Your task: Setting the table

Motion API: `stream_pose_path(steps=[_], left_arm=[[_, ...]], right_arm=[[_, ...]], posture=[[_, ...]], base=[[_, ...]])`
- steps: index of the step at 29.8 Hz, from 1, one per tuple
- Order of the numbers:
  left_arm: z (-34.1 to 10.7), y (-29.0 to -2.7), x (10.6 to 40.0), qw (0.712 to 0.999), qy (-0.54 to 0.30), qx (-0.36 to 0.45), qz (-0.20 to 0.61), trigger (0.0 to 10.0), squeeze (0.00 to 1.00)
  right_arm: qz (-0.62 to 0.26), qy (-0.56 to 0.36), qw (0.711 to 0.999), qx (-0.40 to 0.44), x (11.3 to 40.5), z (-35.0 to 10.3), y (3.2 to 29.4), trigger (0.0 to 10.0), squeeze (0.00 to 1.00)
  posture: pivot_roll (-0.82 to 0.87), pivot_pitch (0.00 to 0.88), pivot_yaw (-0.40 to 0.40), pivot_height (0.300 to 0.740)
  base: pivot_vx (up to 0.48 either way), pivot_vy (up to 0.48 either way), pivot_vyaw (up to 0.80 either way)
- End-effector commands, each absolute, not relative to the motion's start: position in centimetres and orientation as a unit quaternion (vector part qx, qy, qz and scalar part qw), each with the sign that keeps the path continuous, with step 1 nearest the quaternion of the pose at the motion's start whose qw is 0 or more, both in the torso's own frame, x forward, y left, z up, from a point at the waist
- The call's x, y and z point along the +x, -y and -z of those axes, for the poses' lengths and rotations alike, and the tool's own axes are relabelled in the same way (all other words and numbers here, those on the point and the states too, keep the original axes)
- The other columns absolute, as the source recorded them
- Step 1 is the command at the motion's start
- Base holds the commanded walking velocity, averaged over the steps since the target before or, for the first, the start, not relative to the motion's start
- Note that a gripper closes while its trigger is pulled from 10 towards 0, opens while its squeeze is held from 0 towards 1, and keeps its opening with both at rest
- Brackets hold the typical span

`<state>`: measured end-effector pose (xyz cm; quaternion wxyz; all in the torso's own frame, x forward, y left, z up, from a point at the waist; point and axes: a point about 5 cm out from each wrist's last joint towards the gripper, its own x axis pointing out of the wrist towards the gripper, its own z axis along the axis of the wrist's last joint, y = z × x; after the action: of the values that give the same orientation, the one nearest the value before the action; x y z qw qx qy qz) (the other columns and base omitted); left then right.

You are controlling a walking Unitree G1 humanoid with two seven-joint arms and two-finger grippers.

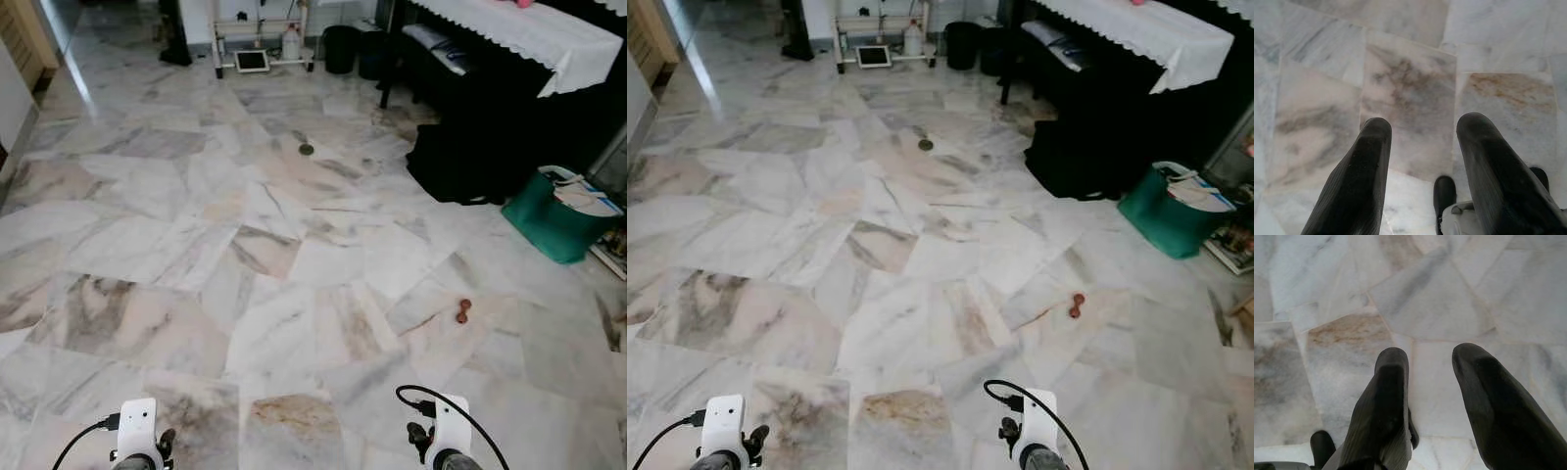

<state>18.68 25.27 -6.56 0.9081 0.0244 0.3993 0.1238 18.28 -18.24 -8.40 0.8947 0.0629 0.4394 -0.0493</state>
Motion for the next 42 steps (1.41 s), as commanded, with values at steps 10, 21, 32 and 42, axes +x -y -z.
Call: stream_pose_path(steps=[10,21,32,42], left_arm=[[6.3,-25.2,19.1,0.916,-0.380,0.019,-0.124,10.0,0.00],[6.1,-25.1,19.3,0.919,-0.377,0.036,-0.110,10.0,0.00],[6.1,-25.0,19.6,0.919,-0.378,0.043,-0.102,10.0,0.00],[6.1,-24.8,19.6,0.919,-0.379,0.035,-0.102,10.0,0.00]], right_arm=[[0.055,-0.447,0.891,0.060,17.9,8.6,18.6,10.0,0.00],[0.056,-0.448,0.890,0.059,17.8,8.6,18.6,10.0,0.00],[0.055,-0.448,0.891,0.058,17.8,8.6,18.5,10.0,0.00],[0.055,-0.448,0.890,0.058,17.8,8.6,18.4,10.0,0.00]], posture=[[-0.06,0.000,-0.037,0.740],[-0.07,0.000,-0.037,0.740],[-0.06,0.000,-0.035,0.740],[-0.06,0.000,-0.037,0.740]], base=[[0.000,0.000,-0.66],[0.000,-0.098,-0.65],[0.000,-0.073,-0.65],[0.000,-0.048,-0.65]])
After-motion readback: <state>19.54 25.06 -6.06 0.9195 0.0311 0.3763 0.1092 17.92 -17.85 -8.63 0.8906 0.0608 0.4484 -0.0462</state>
